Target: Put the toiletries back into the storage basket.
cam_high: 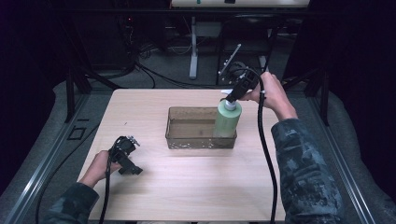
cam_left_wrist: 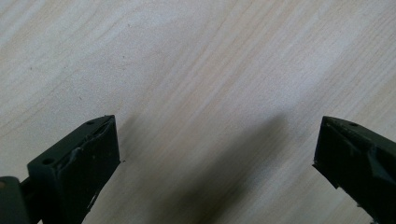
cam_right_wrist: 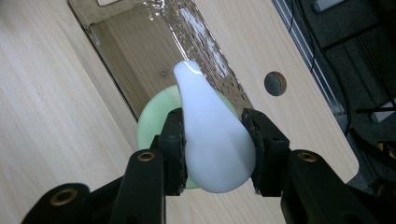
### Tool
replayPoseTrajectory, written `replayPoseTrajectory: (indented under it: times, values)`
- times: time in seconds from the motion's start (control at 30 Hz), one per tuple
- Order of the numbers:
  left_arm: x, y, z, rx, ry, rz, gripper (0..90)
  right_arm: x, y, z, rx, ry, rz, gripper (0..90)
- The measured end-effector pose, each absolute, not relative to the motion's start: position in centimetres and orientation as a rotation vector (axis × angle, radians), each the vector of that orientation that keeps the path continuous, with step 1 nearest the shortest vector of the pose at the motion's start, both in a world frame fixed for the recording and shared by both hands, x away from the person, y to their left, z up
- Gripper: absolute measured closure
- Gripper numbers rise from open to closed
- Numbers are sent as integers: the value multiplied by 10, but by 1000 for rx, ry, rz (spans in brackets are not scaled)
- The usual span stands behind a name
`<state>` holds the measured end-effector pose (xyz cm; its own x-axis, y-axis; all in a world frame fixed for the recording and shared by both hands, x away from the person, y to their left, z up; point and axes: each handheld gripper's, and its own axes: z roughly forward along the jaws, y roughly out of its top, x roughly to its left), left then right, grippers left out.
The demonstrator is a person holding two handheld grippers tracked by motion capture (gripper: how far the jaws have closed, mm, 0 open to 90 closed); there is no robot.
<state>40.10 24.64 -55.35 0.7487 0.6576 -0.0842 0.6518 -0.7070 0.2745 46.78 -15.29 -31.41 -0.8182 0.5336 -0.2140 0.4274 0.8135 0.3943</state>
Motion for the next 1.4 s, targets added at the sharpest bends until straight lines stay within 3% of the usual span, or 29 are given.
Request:
replayPoseTrajectory:
  times: [1.03, 1.4]
  values:
    - [401, 246, -554, 2662, 1019, 28, 1, 476, -147, -332, 796, 2643, 551, 614]
    - [401, 246, -554, 2665, 1019, 26, 1, 475, -146, -334, 807, 2629, 558, 546]
